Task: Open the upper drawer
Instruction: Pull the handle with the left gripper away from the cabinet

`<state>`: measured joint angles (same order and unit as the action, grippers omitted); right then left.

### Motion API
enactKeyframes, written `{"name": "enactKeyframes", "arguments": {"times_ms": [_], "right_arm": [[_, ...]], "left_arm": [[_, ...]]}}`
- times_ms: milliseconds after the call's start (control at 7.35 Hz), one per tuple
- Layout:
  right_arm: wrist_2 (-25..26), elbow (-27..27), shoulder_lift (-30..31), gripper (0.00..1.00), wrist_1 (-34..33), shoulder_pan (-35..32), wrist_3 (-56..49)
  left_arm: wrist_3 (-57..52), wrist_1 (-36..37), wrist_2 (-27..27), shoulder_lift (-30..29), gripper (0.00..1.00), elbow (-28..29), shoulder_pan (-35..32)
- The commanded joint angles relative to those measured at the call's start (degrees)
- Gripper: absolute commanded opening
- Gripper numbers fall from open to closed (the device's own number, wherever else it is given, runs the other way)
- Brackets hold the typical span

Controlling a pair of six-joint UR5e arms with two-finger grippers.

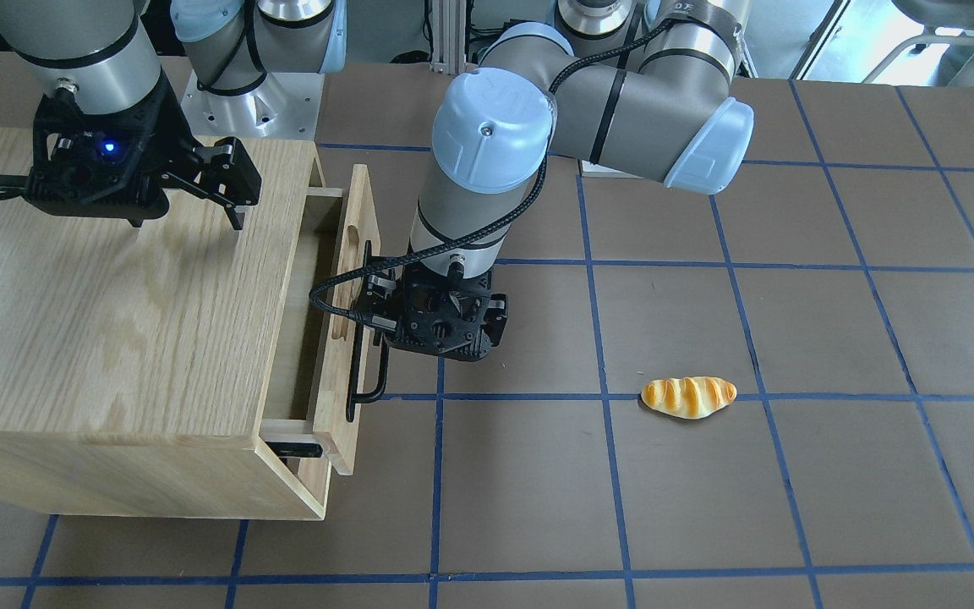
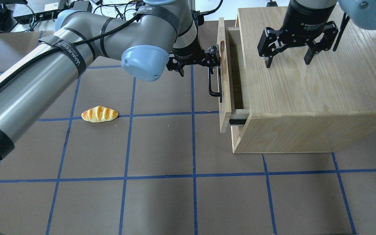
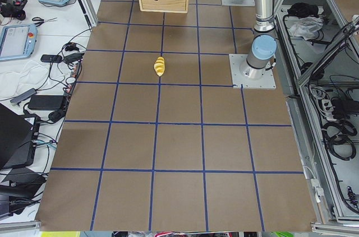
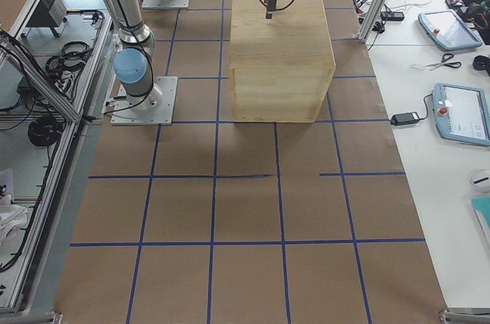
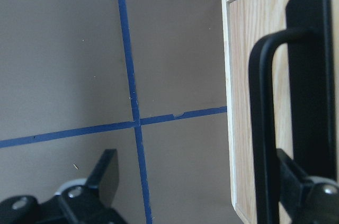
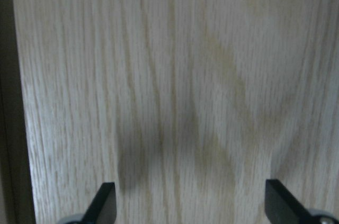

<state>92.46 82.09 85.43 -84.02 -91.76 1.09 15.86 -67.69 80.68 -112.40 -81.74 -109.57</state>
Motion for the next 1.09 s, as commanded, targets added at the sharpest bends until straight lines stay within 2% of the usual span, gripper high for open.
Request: {"name": "enactKeyframes", "arguments": {"times_ms": [0,952], "right_arm": [[0.0,0.0,0.0,1.00,0.0,0.0,0.0],[0.0,0.1,0.0,1.00,0.0,0.0,0.0]], "left_arm": [[-1.6,-1.1,-0.1,0.2,1.00,0.0,0.7],[-5.0,-3.9,-0.1,0.4,1.00,0.4,2.2]]}}
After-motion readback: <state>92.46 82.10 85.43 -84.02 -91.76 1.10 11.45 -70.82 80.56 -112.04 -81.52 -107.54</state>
